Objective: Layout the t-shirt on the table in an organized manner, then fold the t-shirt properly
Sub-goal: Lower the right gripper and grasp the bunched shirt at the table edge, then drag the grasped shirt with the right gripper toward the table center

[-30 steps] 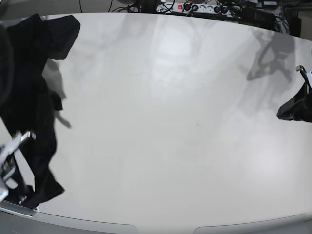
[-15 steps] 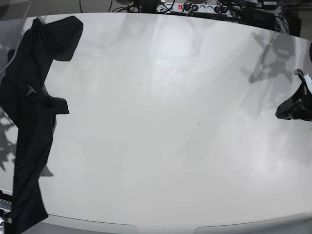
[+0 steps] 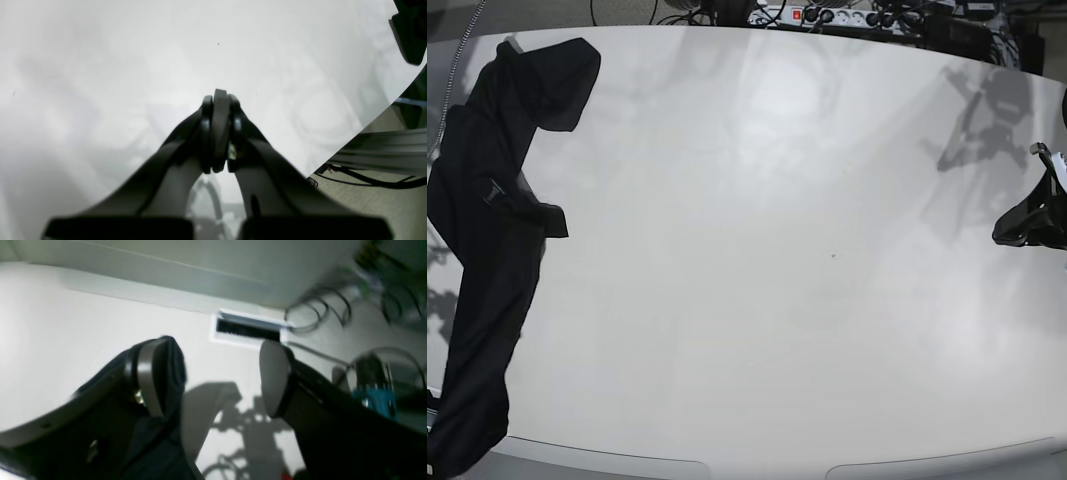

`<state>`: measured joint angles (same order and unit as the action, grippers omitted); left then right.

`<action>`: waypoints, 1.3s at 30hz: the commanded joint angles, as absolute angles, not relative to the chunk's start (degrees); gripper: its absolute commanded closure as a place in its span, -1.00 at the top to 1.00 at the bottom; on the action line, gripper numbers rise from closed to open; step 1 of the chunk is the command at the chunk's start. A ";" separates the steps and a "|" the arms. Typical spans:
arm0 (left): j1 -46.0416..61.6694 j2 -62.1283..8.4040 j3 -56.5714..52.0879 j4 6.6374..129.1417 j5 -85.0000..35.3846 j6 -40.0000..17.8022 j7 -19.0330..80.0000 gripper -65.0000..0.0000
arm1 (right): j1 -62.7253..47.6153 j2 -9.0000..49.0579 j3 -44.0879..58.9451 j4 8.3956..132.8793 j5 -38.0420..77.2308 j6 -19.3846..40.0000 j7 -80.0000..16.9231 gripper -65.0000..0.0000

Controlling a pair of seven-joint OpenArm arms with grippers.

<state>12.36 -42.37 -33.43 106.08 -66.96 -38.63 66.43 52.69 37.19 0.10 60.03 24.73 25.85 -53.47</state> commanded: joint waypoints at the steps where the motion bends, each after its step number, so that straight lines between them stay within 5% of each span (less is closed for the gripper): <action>1: 11.68 -43.64 -34.02 106.74 -67.96 -38.76 64.34 -1.00 | 54.48 37.54 0.36 60.90 25.56 25.91 -52.62 0.28; 14: 11.57 -43.64 -34.02 106.74 -67.55 -38.79 64.27 -1.00 | 51.55 37.30 0.36 60.90 52.03 39.62 -67.48 0.13; 20: 11.57 -43.64 -34.02 106.74 -67.48 -38.83 64.29 -1.00 | 46.65 37.01 0.36 61.54 75.50 40.00 -80.00 0.13; 25: 11.55 -43.62 -34.02 106.74 -67.33 -39.00 64.23 -1.00 | 36.34 36.84 0.36 70.04 79.20 40.00 -80.00 0.10; 30: 11.53 -43.64 -34.02 106.74 -67.26 -39.00 63.86 -1.00 | 23.09 36.84 0.36 87.59 75.64 40.00 -80.00 0.10; 39: 11.55 -43.64 -34.02 106.74 -66.41 -38.98 63.83 -1.00 | 5.43 36.82 0.36 96.75 40.47 36.86 -63.94 0.12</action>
